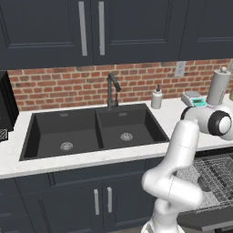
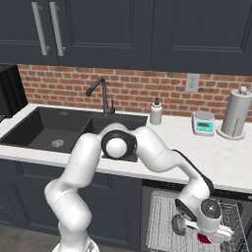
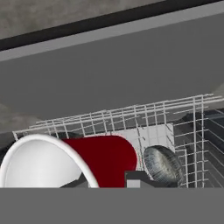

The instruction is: Pick up the cup and bowl from the counter, place them in the dishwasher, and close the dishwasher door.

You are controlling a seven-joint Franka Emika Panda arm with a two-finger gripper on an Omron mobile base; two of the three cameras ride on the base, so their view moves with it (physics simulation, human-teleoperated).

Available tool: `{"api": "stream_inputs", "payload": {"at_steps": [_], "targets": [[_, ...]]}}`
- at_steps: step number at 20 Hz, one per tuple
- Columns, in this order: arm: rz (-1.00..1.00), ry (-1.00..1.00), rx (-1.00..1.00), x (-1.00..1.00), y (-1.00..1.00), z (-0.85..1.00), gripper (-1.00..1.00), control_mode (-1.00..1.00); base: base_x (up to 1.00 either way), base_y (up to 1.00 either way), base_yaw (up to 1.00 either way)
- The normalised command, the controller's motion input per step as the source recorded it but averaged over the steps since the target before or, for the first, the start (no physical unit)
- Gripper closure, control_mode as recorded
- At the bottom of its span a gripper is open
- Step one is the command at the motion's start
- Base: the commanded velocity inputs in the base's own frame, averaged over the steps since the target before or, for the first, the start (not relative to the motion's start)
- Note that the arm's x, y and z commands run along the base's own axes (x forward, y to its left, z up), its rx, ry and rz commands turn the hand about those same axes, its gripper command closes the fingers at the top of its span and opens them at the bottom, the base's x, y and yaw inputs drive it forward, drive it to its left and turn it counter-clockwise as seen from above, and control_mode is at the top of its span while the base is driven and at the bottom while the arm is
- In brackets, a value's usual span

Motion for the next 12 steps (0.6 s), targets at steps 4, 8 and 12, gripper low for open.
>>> {"api": "stream_inputs", "payload": {"at_steps": [4, 8, 12], "targets": [[0.0, 0.0, 0.12, 0.49, 0.0, -0.24, 1.0, -1.0, 0.0, 0.0, 0.0], [0.0, 0.0, 0.11, 0.63, 0.0, -0.16, 1.0, -1.0, 0.0, 0.0, 0.0], [0.0, 0.0, 0.09, 0.58, 0.0, -0.27, 1.0, -1.0, 0.0, 0.0, 0.0]]}}
